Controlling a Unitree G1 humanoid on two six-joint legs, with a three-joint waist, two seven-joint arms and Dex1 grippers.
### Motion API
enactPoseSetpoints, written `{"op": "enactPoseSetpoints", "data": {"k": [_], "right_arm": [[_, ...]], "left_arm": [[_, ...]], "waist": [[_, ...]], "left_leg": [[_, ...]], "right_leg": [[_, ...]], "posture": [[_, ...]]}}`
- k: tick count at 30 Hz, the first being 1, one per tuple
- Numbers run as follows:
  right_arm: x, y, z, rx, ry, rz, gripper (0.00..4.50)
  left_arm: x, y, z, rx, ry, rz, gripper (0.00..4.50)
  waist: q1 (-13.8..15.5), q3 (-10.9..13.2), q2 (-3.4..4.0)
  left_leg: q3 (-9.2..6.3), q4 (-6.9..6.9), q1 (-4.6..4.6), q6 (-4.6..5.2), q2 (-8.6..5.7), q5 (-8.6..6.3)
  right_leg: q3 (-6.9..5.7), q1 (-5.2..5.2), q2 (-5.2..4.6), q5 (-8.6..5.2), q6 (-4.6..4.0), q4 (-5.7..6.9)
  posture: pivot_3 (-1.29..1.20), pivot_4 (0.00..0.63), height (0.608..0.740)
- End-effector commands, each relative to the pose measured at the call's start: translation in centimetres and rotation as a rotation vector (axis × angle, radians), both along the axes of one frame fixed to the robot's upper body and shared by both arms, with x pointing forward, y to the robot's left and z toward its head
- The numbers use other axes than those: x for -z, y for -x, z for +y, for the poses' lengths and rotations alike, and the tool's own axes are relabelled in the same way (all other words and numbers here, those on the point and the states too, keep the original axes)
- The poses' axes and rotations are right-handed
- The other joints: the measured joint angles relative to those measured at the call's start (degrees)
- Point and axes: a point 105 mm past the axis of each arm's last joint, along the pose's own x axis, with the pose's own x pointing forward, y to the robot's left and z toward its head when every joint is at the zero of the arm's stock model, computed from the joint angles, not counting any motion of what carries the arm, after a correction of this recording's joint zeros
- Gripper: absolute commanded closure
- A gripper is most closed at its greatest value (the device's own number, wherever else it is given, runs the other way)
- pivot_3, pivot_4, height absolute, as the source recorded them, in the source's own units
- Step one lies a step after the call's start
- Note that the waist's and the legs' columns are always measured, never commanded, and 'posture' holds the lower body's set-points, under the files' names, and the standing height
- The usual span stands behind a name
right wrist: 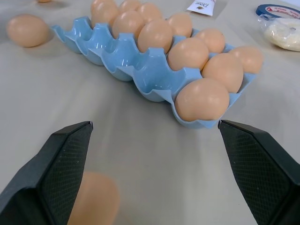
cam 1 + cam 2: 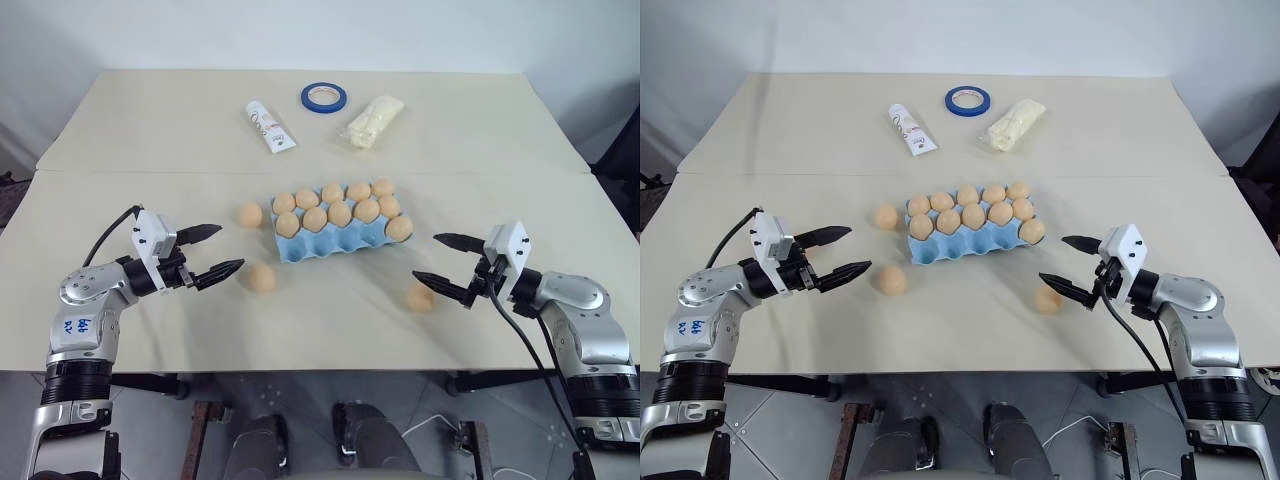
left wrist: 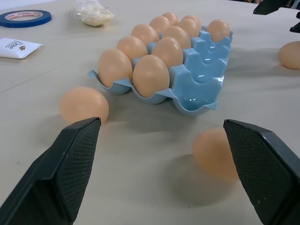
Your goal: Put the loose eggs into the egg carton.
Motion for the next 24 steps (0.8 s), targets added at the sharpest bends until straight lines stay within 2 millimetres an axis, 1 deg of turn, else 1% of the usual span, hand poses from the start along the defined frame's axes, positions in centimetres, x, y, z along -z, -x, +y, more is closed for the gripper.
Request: {"op": "enactPoseSetpoints", "data": {"k": [1, 3, 5, 8, 13, 16, 19, 23, 24], "right_arm": [[-1.7, 0.0, -0.4, 0.012, 0.005, -0.066, 0.00], [-1.7, -0.1, -0.3, 0.015, 0.003, -0.067, 0.00], [-1.7, -0.1, -0.3, 0.016, 0.001, -0.068, 0.00], [-1.8, -0.1, -0.3, 0.018, 0.000, -0.070, 0.00], [-2.0, -0.2, -0.3, 0.022, -0.001, -0.073, 0.00], [-2.3, -0.2, -0.3, 0.024, -0.001, -0.077, 0.00], [-3.2, 0.0, -0.2, 0.033, -0.012, -0.093, 0.00], [-3.9, 1.0, -0.2, 0.046, -0.029, -0.095, 0.00], [-3.9, 1.4, -0.2, 0.050, -0.031, -0.092, 0.00]], "left_arm": [[-0.9, -0.1, 0.1, 0.007, 0.004, -0.034, 0.04], [-1.0, -0.2, 0.2, -0.014, -0.004, -0.050, 0.04], [-0.9, -0.3, 0.4, -0.034, 0.011, -0.015, 0.04], [-1.2, -0.4, 0.5, -0.050, 0.016, -0.019, 0.04], [-1.0, -0.5, 0.7, -0.063, -0.025, -0.014, 0.04], [-1.4, -0.2, 0.5, -0.030, 0.004, -0.018, 0.04], [-1.9, 0.0, 0.3, 0.011, 0.025, -0.053, 0.04], [-3.2, 0.8, 0.0, 0.108, 0.120, -0.152, 0.04], [-3.2, 1.0, 0.0, 0.132, 0.126, -0.156, 0.04]], "waist": [[0.00, 0.00, 0.00], [0.00, 0.00, 0.00], [0.00, 0.00, 0.00], [-0.01, 0.00, 0.00], [-0.01, 0.00, 0.00], [0.00, 0.00, 0.00], [0.01, 0.00, 0.00], [0.16, 0.00, 0.00], [0.19, 0.00, 0.00]], "left_leg": [[0.00, 0.00, 0.00, 0.00, 0.00, 0.00], [0.00, 0.01, 0.00, 0.00, 0.00, 0.00], [0.00, 0.02, 0.00, 0.00, 0.00, 0.00], [-0.01, 0.02, 0.00, 0.00, 0.00, 0.00], [0.00, 0.02, 0.00, 0.00, 0.00, 0.00], [0.00, 0.02, 0.00, 0.00, 0.00, 0.00], [0.00, 0.02, 0.00, 0.00, 0.00, 0.00], [-0.01, 0.01, 0.00, -0.01, 0.00, 0.00], [-0.04, 0.01, 0.00, -0.01, 0.00, 0.00]], "right_leg": [[0.00, 0.00, 0.00, 0.00, 0.00, 0.00], [0.00, 0.00, 0.00, 0.00, 0.00, 0.01], [0.00, 0.00, 0.00, 0.00, 0.00, 0.02], [0.00, 0.00, 0.00, 0.00, 0.00, 0.03], [0.00, 0.00, 0.00, 0.00, 0.00, 0.03], [0.00, 0.00, 0.01, 0.00, 0.00, 0.03], [0.00, 0.00, 0.00, 0.00, 0.00, 0.03], [-0.02, -0.01, 0.00, 0.00, 0.00, 0.04], [-0.05, 0.00, 0.00, 0.00, -0.01, 0.03]], "posture": [[0.00, 0.150, 0.740], [0.00, 0.150, 0.740], [0.00, 0.150, 0.740], [0.00, 0.150, 0.740], [0.00, 0.150, 0.740], [0.00, 0.150, 0.740], [0.00, 0.150, 0.740], [0.00, 0.150, 0.740], [0.00, 0.150, 0.740]]}}
